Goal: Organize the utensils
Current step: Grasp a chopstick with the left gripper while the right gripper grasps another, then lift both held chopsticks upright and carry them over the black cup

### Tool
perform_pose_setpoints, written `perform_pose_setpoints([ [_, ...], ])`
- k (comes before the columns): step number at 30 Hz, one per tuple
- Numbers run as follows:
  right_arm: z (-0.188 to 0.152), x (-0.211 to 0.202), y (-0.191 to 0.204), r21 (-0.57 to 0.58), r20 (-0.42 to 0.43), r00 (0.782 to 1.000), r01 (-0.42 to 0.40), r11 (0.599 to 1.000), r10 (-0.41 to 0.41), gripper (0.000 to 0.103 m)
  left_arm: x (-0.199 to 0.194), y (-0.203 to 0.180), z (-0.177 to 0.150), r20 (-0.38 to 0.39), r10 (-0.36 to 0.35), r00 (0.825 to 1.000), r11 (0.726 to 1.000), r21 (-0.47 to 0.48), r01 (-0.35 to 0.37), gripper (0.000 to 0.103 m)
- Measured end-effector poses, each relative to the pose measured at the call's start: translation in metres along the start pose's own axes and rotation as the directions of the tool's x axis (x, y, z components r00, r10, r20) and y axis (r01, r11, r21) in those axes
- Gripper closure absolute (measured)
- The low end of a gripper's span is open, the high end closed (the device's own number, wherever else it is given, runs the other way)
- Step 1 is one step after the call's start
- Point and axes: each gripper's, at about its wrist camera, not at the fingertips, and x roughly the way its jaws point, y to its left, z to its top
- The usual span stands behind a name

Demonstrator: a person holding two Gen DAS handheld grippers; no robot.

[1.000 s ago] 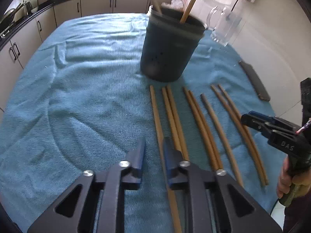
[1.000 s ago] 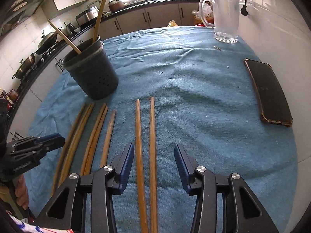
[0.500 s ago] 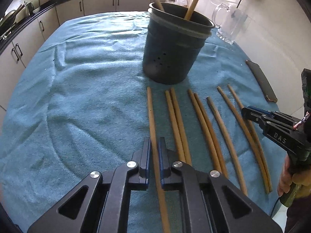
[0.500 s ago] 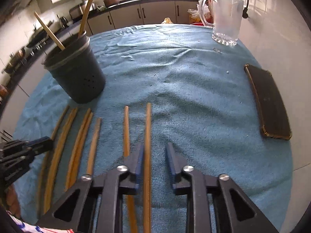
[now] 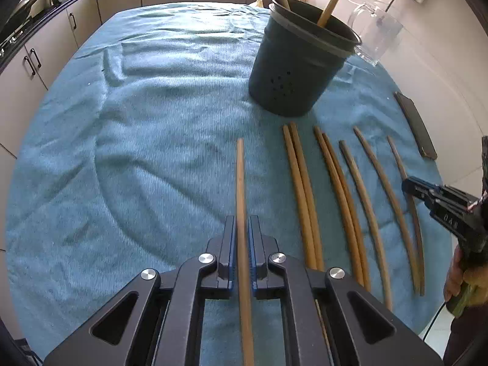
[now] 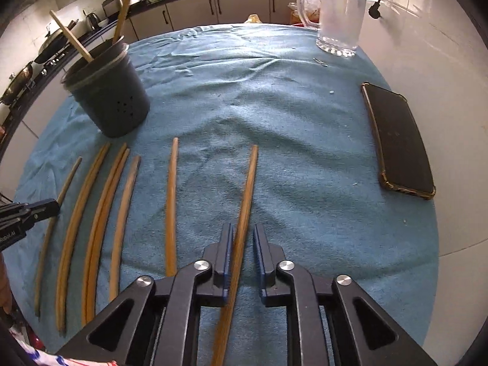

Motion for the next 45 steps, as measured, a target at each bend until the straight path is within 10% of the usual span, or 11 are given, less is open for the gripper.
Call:
perform_pose_setpoints([
  [15, 0.049, 0.026, 0.0, 0.007, -0.041, 0.999, 0.029, 1.0, -0.029, 0.087, 0.015, -0.01, 0.028, 0.006, 0.053, 0.999, 0.997, 0.051, -0.054, 0.096],
  [26, 0.041, -0.002, 0.0, 0.042, 0.128, 0.991, 0.034, 0.999, -0.039, 0.097, -0.019, -0.005, 0.02, 0.129, 0.047, 0.99, 0.998, 0.043, -0.053, 0.098],
  [45, -0.038, -0.155, 0.005, 0.076, 0.486, 0.874, -0.038, 0.996, -0.004, 0.097, -0.153, -0.033, -0.06, 0.47, -0.043, 0.881, 0.997, 0.081, 0.005, 0.098],
])
